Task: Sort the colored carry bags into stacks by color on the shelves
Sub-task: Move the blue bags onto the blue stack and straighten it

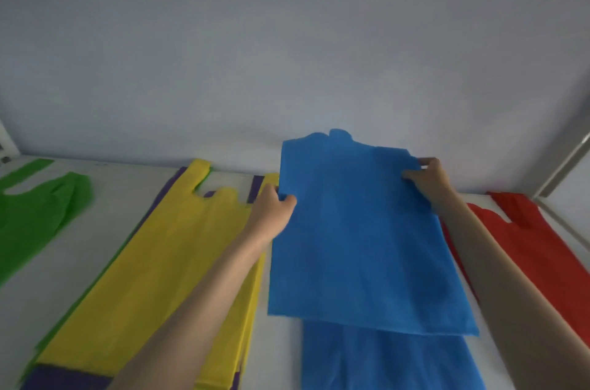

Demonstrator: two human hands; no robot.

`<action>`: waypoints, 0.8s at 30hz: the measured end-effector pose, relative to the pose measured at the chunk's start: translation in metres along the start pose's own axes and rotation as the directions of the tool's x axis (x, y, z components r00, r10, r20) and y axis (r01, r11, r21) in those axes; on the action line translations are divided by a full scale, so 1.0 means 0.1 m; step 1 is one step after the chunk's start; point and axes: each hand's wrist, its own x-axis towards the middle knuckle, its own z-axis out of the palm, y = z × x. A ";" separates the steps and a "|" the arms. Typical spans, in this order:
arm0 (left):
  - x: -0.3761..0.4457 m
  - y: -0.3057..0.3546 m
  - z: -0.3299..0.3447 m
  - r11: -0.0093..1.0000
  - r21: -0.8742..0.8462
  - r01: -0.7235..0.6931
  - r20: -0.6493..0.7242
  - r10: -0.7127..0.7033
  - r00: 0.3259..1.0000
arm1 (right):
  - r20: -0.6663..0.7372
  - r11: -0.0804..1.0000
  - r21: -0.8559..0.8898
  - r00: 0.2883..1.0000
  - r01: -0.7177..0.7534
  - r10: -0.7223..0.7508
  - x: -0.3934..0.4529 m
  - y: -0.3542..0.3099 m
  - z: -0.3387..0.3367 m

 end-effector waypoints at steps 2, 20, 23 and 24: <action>-0.02 -0.24 0.31 0.994 0.059 0.091 0.060 -0.095 0.994 | 0.036 0.993 -0.083 0.996 -0.082 0.085 0.15 0.44 -0.04; -0.15 -0.73 0.81 0.892 0.401 0.209 0.149 -0.288 0.946 | 0.095 0.921 -0.312 0.957 -0.233 0.274 -0.08 1.21 0.07; -0.16 -0.70 0.67 0.857 0.486 0.172 0.097 -0.249 0.964 | -0.009 0.916 -0.378 0.990 -0.132 0.139 -0.17 1.06 0.11; -0.16 -0.69 0.59 0.843 0.511 0.165 0.078 -0.237 0.968 | -0.031 0.917 -0.392 0.997 -0.076 0.070 -0.22 0.98 0.15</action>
